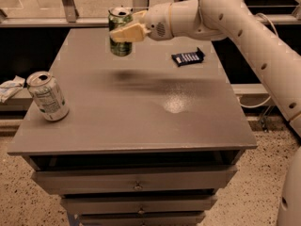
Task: Move green can near 7up can
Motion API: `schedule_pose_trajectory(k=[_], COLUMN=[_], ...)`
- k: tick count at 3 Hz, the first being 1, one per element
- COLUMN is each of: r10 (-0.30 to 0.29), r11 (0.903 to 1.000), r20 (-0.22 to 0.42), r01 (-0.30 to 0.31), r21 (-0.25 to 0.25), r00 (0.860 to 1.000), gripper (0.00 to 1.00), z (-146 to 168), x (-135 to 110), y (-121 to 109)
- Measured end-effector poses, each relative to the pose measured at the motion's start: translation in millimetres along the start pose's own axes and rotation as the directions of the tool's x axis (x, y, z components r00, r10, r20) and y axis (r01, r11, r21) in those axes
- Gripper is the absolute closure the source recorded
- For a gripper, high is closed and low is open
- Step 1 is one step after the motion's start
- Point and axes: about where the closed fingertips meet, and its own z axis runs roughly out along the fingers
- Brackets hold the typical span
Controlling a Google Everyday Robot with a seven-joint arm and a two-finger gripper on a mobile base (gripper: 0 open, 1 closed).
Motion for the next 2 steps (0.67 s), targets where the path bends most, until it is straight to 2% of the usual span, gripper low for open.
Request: schedule_pose_trajectory(k=[1, 2], r10=[0.048, 0.048], r11=[0.9953, 0.9953], r20=[0.026, 0.026], r01=[-0.046, -0.046], r21=[-0.085, -0.085], r00=[0.998, 0.998], gripper=[1.0, 1.0], z=[9.0, 9.0], x=[-4.6, -4.6], y=[37.4, 37.4])
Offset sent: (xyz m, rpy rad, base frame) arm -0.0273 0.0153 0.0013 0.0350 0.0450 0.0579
